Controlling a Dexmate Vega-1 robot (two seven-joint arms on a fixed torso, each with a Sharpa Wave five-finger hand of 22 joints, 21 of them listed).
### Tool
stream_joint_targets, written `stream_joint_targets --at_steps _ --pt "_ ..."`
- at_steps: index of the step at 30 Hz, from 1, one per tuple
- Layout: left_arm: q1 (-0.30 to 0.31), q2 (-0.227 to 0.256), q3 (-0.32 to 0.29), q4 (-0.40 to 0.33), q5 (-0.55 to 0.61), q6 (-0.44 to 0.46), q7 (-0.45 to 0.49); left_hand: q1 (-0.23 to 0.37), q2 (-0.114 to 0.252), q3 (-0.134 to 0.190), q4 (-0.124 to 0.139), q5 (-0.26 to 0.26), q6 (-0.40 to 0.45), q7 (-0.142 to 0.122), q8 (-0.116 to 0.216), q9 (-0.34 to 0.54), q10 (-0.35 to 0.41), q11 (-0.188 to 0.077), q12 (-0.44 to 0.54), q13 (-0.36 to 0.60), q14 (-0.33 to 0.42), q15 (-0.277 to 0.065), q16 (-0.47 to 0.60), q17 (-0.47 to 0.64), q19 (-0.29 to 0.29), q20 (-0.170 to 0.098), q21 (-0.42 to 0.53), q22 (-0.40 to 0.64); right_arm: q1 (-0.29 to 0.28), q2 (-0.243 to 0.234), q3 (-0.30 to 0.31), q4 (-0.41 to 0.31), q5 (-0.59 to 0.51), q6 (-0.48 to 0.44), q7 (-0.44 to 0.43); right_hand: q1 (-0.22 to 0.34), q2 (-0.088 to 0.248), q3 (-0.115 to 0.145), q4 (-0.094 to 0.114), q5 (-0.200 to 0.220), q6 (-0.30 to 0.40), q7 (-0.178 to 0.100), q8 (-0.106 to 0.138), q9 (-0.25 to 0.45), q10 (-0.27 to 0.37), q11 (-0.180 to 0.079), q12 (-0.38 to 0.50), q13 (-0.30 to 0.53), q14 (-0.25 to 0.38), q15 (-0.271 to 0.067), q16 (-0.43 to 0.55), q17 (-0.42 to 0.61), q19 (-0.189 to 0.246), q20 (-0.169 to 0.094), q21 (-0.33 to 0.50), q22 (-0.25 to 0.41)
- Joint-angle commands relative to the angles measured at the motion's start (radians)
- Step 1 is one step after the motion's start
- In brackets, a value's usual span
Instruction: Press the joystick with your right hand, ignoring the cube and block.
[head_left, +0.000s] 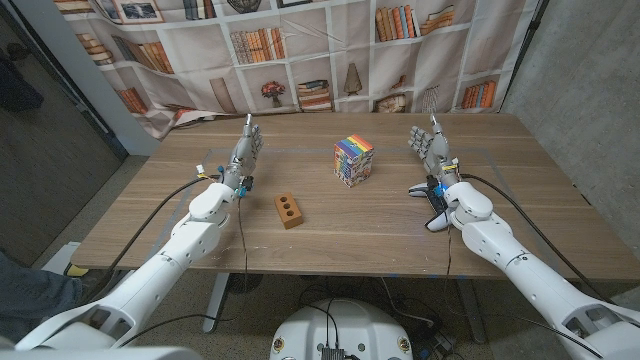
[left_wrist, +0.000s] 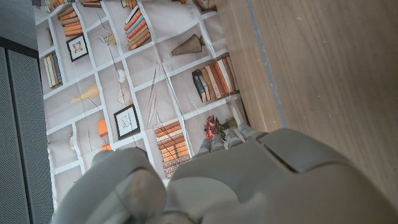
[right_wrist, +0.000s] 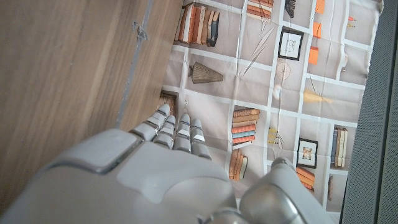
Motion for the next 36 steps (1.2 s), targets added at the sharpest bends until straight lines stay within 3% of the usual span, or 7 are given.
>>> stream_joint_targets --at_steps 1,16,19,22,28,30,36 --pt "0.089 0.053 -0.033 -0.11 -0.003 -0.001 0.03 0.008 0.0 -0.009 -0.002 0.007 -0.131 0.005 0.007 0.005 -0.053 0.002 0.008 0.004 -0.044 0.0 0.008 0.003 -0.018 -0.028 0.007 0.005 -0.08 0.017 0.008 -0.079 -0.029 0.082 -0.05 0.008 -0.002 0.007 -0.001 0.006 0.015 -0.003 0.008 0.002 0.017 -0.005 0.008 0.003 0.012 0.001 0.007 0.004 0.015 -0.029 0.006 0.002" --pt "0.111 0.097 -0.024 -0.18 0.021 0.014 0.008 0.03 0.018 -0.005 -0.011 0.009 -0.065 0.012 0.018 0.005 0.009 0.009 0.018 0.003 0.011 0.003 0.013 0.001 0.025 -0.017 0.015 0.004 -0.218 -0.055 0.067 -0.227 -0.095 0.13 -0.131 0.02 0.008 0.011 -0.007 0.007 0.029 -0.005 0.01 0.002 0.038 -0.005 0.011 0.003 0.023 0.0 0.004 0.004 0.026 -0.031 0.003 0.002" --pt "0.107 0.085 -0.021 -0.16 0.0 0.0 -0.023 0.038 0.022 -0.006 -0.014 0.008 -0.037 0.013 0.022 0.005 0.035 0.008 0.022 0.003 0.043 0.0 0.019 0.001 0.044 -0.014 0.018 0.004 -0.248 -0.064 0.084 -0.243 -0.095 0.147 -0.137 0.022 0.01 0.011 -0.008 0.007 0.033 -0.006 0.01 0.002 0.048 -0.004 0.014 0.003 0.029 0.0 0.004 0.004 0.032 -0.03 0.003 0.002" --pt "0.108 0.057 -0.021 -0.134 0.023 -0.056 -0.007 0.057 0.032 -0.006 -0.021 0.006 0.041 0.01 0.033 0.004 0.108 0.012 0.034 0.003 0.111 -0.009 0.026 0.0 0.097 -0.011 0.028 0.003 -0.279 -0.064 0.097 -0.263 -0.106 0.169 -0.152 0.026 0.011 0.011 -0.01 0.007 0.043 -0.009 0.013 0.002 0.059 -0.004 0.016 0.003 0.038 -0.004 0.006 0.004 0.039 -0.03 0.003 0.002" --pt "0.134 0.057 -0.032 -0.152 0.036 -0.08 0.021 0.066 0.037 -0.006 -0.024 0.005 0.066 0.007 0.034 0.003 0.135 0.01 0.036 0.002 0.121 -0.019 0.021 0.0 0.115 -0.01 0.03 0.002 -0.32 -0.074 0.12 -0.304 -0.126 0.183 -0.174 0.029 0.013 0.011 -0.012 0.007 0.052 -0.011 0.014 0.002 0.067 -0.006 0.017 0.003 0.044 -0.006 0.006 0.004 0.045 -0.032 0.003 0.002" --pt "0.143 0.058 -0.035 -0.156 0.035 -0.085 0.024 0.07 0.04 -0.005 -0.026 0.004 0.076 0.021 0.034 0.003 0.144 0.013 0.035 0.002 0.126 -0.02 0.019 0.0 0.117 -0.012 0.028 0.002 -0.327 -0.076 0.126 -0.305 -0.131 0.189 -0.174 0.029 0.013 0.011 -0.013 0.007 0.053 -0.011 0.014 0.002 0.067 -0.006 0.017 0.003 0.046 -0.006 0.006 0.004 0.046 -0.032 0.003 0.002" --pt "0.16 0.043 -0.048 -0.15 0.031 -0.116 0.039 0.076 0.045 -0.004 -0.027 0.004 0.089 0.024 0.034 0.003 0.16 0.012 0.036 0.002 0.142 -0.021 0.02 -0.001 0.128 -0.019 0.029 0.002 -0.354 -0.085 0.141 -0.316 -0.121 0.191 -0.165 0.031 0.015 0.011 -0.014 0.006 0.055 -0.012 0.014 0.002 0.068 -0.007 0.016 0.003 0.049 -0.009 0.005 0.004 0.049 -0.032 0.002 0.002"
